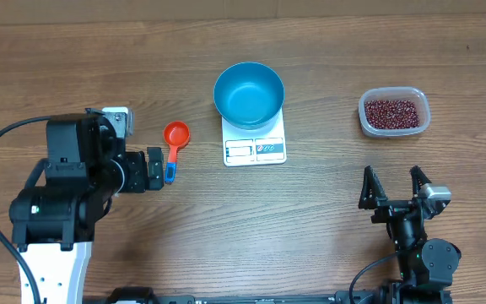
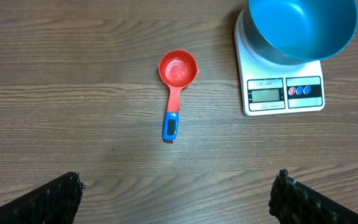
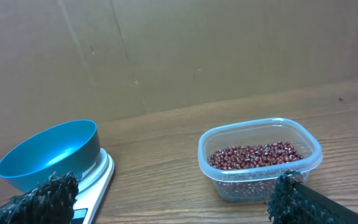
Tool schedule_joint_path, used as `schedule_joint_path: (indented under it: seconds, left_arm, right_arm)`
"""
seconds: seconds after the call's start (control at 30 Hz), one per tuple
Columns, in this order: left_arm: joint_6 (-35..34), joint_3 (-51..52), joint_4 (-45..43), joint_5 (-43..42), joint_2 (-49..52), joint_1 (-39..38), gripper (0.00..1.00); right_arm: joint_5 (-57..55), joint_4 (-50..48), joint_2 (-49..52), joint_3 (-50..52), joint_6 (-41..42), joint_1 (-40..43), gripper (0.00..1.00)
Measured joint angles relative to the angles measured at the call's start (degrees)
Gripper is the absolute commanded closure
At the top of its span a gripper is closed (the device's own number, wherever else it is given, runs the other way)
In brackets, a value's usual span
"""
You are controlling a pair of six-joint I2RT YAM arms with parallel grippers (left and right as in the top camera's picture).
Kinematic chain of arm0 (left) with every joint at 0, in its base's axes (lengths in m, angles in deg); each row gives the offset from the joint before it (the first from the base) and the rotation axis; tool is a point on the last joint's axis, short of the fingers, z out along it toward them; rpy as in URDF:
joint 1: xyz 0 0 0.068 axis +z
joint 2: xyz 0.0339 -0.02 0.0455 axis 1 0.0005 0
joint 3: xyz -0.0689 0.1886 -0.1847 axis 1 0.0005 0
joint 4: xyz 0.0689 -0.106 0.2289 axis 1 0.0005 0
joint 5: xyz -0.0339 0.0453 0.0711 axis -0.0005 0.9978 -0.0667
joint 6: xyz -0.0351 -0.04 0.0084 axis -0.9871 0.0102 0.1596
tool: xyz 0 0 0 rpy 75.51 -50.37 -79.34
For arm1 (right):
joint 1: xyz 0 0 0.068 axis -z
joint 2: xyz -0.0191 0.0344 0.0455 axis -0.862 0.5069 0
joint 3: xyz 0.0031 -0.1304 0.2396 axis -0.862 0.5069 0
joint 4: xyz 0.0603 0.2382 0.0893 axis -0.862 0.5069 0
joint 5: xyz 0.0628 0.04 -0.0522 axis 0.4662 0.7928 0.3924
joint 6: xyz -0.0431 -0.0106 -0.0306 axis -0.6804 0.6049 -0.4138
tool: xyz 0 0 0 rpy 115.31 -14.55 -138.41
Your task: Scoop item into bowl and weigh 150g on scale
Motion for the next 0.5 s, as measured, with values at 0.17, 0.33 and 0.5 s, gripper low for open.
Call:
schedule_joint_path:
  seconds: [0.17, 0.33, 0.5]
  left_arm:
    - [0.00, -0.02, 0.00, 0.00, 2.03, 0.00, 0.00]
    - [0.02, -0.02, 0.00, 0.00, 3.06, 0.00, 0.00]
    - [0.00, -0.02, 0.02, 0.46, 3.23, 0.00, 0.00]
  right_arm:
    - [0.02, 0.02, 0.00, 0.00, -0.04, 0.00, 0.00]
    - [0.00, 0.00, 0.00, 0.00, -0.02, 0.00, 0.00]
    - [0.02, 0.02, 0.00, 0.00, 0.00, 0.00, 0.00]
